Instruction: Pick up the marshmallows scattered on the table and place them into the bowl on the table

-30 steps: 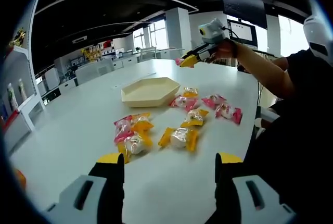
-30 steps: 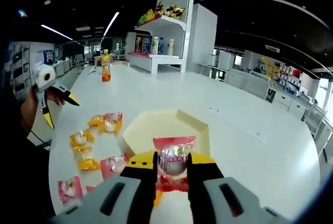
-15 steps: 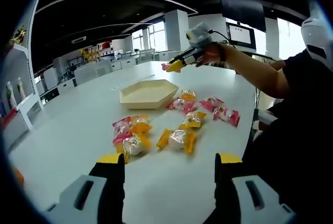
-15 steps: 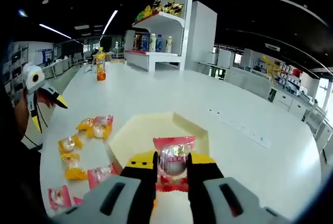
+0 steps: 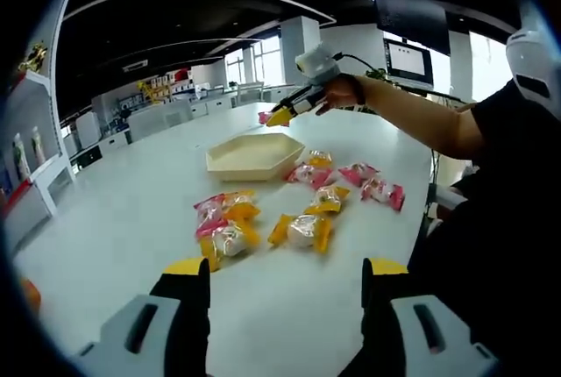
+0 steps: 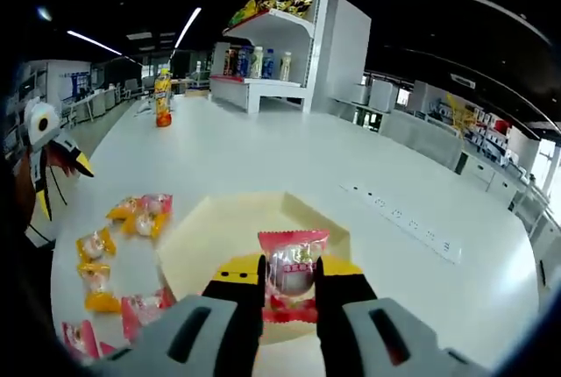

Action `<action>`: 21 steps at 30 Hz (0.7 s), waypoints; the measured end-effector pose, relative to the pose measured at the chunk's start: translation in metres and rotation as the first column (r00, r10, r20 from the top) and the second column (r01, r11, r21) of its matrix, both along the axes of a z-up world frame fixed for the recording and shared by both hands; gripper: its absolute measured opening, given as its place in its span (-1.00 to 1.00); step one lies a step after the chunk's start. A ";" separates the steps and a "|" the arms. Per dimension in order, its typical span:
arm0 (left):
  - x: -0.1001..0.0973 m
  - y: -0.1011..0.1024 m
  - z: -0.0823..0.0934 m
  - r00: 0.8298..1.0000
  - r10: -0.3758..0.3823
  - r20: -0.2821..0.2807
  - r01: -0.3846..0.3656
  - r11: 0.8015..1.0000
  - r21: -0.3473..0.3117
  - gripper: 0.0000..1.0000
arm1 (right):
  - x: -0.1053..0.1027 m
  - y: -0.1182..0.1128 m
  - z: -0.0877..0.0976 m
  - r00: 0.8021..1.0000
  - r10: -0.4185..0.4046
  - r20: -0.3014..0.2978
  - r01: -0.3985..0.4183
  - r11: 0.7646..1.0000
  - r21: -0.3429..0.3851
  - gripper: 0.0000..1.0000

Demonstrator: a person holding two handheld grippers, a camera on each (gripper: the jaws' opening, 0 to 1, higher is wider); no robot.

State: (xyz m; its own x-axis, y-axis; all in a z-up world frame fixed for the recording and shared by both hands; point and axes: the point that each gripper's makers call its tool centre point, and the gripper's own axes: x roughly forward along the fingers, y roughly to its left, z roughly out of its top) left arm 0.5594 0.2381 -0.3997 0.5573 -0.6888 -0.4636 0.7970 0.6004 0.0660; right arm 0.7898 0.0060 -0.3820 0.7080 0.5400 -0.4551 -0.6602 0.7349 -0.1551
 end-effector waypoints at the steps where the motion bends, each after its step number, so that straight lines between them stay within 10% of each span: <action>1: 0.001 0.001 0.000 1.000 0.003 0.000 -0.003 1.000 0.001 0.38 | 0.002 0.000 -0.002 1.000 -0.003 -0.005 0.003 1.000 0.001 -0.56; 21: 0.001 0.009 0.003 1.000 0.014 0.001 -0.014 1.000 0.003 0.38 | 0.026 0.017 -0.025 0.998 -0.051 -0.031 0.052 0.998 0.045 -0.56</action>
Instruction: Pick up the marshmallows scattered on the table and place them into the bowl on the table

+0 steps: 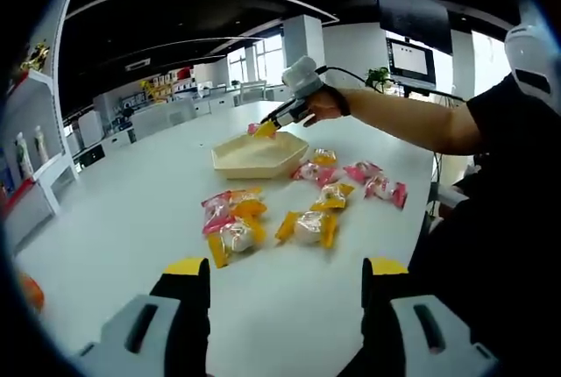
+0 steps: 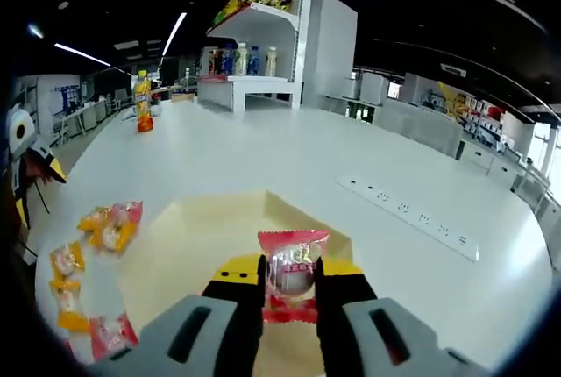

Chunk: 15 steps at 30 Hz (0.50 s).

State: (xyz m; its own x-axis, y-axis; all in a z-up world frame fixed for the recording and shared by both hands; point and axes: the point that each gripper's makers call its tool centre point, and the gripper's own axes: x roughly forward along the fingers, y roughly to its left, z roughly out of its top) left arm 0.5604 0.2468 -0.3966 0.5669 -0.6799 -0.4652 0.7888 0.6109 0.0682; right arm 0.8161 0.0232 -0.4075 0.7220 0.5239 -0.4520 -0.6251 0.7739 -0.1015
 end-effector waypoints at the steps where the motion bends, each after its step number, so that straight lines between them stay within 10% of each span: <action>1: 0.000 0.000 0.000 1.000 0.001 0.001 -0.001 1.000 -0.001 0.38 | 0.000 0.000 -0.001 1.000 -0.001 0.003 0.001 1.000 -0.003 -0.56; 15: -0.004 -0.002 0.004 1.000 -0.020 -0.006 0.020 0.999 -0.039 0.37 | 0.004 0.007 -0.008 1.000 -0.017 -0.016 0.018 1.000 0.004 -0.56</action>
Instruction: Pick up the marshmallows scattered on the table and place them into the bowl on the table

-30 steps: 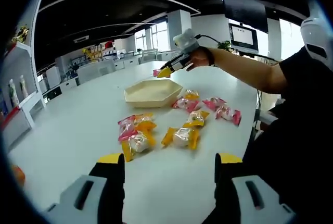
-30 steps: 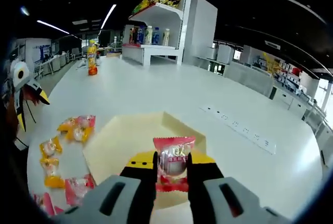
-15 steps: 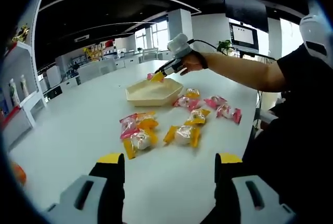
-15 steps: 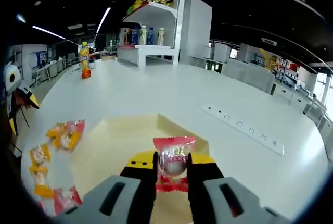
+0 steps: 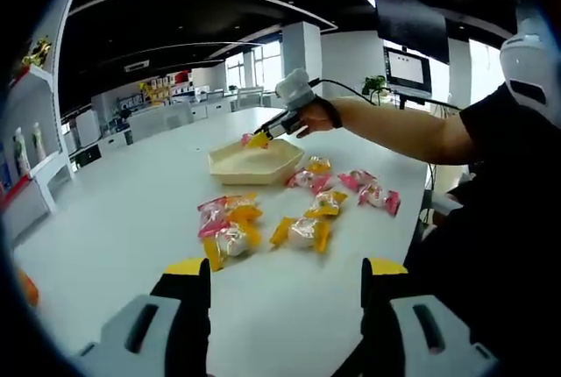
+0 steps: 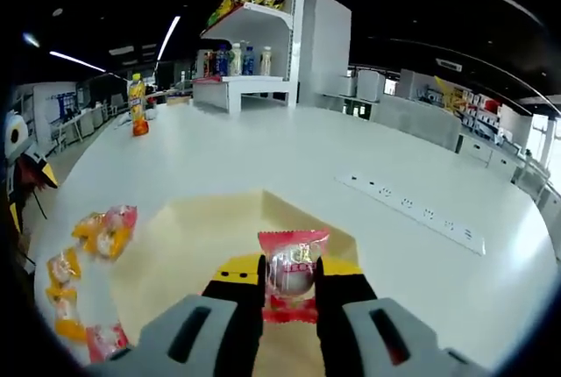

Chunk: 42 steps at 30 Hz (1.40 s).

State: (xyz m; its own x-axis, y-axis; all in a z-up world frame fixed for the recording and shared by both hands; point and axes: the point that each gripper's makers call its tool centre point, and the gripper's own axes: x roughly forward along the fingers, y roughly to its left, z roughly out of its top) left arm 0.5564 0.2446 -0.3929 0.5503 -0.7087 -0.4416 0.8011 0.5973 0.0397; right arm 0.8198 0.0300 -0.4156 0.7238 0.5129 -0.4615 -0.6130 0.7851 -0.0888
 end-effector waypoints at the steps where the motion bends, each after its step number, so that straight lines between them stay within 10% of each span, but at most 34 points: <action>1: 0.000 0.000 -0.001 1.000 0.001 -0.002 -0.001 1.000 0.002 0.37 | 0.000 0.000 0.000 1.000 0.000 0.005 0.000 1.000 -0.004 -0.56; 13: -0.001 0.001 -0.003 1.000 0.001 -0.009 -0.001 1.000 0.001 0.37 | 0.001 0.002 -0.001 1.000 -0.006 -0.010 0.006 1.000 -0.004 -0.54; 19: -0.001 0.000 -0.002 1.000 -0.004 -0.009 0.004 1.000 -0.005 0.37 | -0.003 0.008 0.008 0.998 0.027 0.061 -0.029 0.999 0.020 0.00; 42: 0.003 -0.001 -0.001 1.000 0.003 0.006 -0.003 1.000 -0.007 0.36 | -0.003 -0.002 0.011 0.998 0.032 0.046 -0.032 0.999 -0.007 -0.05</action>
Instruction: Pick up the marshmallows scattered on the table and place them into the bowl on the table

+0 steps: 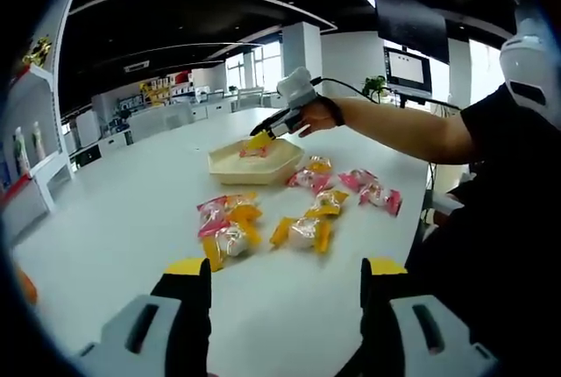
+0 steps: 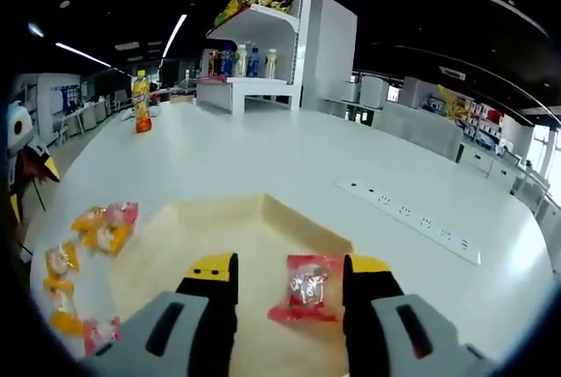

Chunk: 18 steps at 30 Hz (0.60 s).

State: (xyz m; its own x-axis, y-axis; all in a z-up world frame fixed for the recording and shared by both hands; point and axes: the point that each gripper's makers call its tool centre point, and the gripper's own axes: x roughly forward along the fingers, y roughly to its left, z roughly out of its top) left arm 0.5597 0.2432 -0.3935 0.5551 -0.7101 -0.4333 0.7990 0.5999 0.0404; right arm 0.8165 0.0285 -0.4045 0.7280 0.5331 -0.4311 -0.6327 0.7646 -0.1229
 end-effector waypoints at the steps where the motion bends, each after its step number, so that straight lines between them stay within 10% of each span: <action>1: 0.001 0.000 0.001 1.000 0.001 0.005 -0.001 1.000 -0.001 0.36 | -0.002 0.000 0.002 1.000 0.004 0.005 -0.004 1.000 -0.006 -0.05; 18: -0.002 -0.009 0.000 1.000 -0.026 -0.006 0.026 1.000 -0.008 0.36 | -0.013 -0.013 0.022 0.999 0.014 0.033 -0.014 1.000 -0.008 0.02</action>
State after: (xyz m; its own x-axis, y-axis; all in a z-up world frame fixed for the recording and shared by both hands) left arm 0.5577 0.2342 -0.3935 0.5338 -0.7278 -0.4306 0.8146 0.5792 0.0309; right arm 0.8038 0.0151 -0.3829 0.7345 0.5398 -0.4113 -0.6386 0.7547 -0.1500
